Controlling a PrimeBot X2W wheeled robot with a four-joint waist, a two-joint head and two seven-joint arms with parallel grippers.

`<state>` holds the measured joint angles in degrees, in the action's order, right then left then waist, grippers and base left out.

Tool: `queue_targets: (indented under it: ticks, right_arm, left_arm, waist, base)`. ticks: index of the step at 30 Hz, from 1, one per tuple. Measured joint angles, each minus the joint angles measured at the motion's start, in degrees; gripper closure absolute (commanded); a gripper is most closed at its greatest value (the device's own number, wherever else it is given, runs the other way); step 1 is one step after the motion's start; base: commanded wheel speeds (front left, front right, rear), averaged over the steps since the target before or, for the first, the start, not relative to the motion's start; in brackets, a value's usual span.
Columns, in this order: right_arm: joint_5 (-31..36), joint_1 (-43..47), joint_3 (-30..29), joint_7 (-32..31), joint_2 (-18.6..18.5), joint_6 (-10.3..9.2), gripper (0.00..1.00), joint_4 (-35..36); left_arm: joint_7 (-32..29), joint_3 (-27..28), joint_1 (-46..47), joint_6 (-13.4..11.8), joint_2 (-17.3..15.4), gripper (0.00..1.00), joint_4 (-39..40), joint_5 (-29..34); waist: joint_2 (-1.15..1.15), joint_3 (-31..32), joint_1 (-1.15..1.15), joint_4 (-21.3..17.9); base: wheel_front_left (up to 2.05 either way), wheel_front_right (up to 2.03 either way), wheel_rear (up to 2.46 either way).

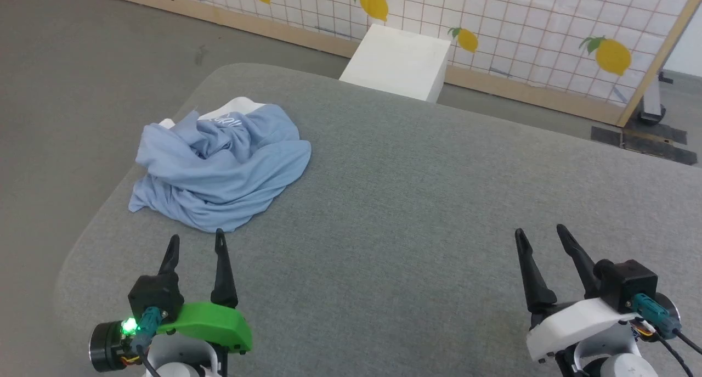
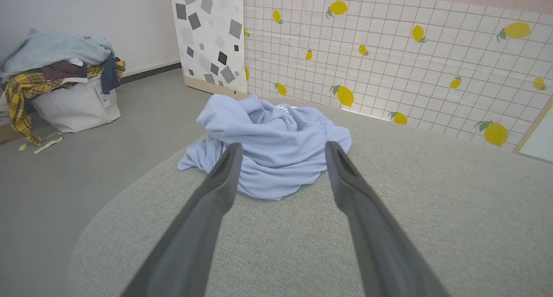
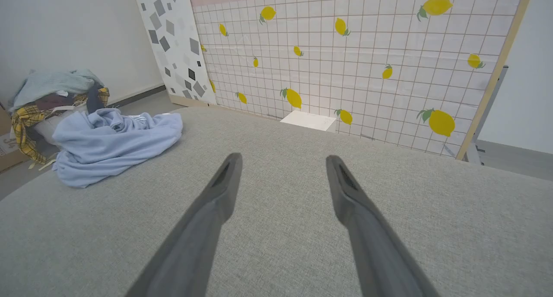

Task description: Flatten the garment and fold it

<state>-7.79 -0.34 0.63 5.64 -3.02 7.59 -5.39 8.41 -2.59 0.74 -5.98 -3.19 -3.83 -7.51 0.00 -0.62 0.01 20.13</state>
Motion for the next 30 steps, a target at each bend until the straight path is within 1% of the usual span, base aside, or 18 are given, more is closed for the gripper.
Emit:
queue_targets:
  ticks: [6, 18, 25, 30]
  right_arm:
    - [-0.9, -0.2, 0.1, 0.5, 0.0, 0.00, 0.00, -0.6]
    - [-2.4, -0.3, 0.5, 1.5, 0.0, 0.00, 0.00, -1.3]
    - [-3.0, -0.6, 0.6, 2.0, 0.0, 0.00, 0.00, -1.7]
    - [-3.4, -0.7, 0.7, 2.3, 0.0, 0.00, 0.00, -2.0]
  left_arm:
    - [0.8, 0.0, 0.0, -0.2, 0.0, 0.00, -0.4, -1.1]
    - [2.2, 0.0, 0.0, -1.6, 0.0, 0.00, -1.0, -2.0]
    - [3.0, 0.2, -0.1, -1.7, 0.0, 0.00, -1.3, -2.6]
    - [3.6, 0.2, -0.1, -2.5, 0.0, 0.00, -1.4, -2.7]
  waist:
    - [0.00, 0.1, 0.00, 1.7]
    - [0.00, 0.3, 0.00, 5.0]
    - [0.00, 0.1, 0.00, 6.9]
    - [0.00, 0.0, 0.00, 8.3]
  base:
    - [0.00, 0.00, 0.00]
    - [0.00, 0.00, 0.00]
    - [0.00, 0.00, 0.00]
    - [0.00, 0.00, 0.00]
